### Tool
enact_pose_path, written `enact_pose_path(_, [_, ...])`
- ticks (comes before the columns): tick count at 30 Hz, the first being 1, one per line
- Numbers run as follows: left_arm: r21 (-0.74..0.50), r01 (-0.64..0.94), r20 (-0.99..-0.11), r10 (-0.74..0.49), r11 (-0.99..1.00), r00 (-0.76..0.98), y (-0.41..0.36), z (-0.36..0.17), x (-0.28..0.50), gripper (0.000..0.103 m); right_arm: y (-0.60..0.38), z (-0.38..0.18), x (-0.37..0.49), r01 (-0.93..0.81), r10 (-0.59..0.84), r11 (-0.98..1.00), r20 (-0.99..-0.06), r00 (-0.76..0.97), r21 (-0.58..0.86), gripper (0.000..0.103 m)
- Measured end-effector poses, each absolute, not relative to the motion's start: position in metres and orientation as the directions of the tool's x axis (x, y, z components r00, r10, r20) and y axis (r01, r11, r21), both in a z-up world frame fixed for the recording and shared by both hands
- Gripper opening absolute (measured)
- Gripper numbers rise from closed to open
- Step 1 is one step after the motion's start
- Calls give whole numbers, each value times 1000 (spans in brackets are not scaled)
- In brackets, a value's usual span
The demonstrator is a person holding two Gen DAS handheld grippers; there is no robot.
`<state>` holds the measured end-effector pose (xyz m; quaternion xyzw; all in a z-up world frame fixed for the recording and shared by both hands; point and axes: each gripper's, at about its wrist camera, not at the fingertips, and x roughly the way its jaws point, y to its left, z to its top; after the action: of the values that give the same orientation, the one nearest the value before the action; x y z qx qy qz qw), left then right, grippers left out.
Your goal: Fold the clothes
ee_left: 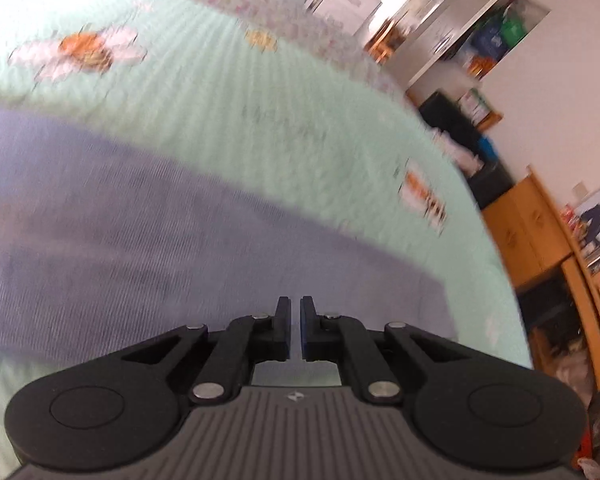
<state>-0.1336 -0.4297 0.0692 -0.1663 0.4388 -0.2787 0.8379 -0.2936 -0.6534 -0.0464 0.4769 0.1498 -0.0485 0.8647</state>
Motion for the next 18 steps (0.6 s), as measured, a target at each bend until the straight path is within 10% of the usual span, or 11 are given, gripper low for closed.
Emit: enact_pose_path(18, [-463,304,-694,-554,833,460,-450,59,-93,7,-656,-47,-292,218,66,530,-296,953,820,0])
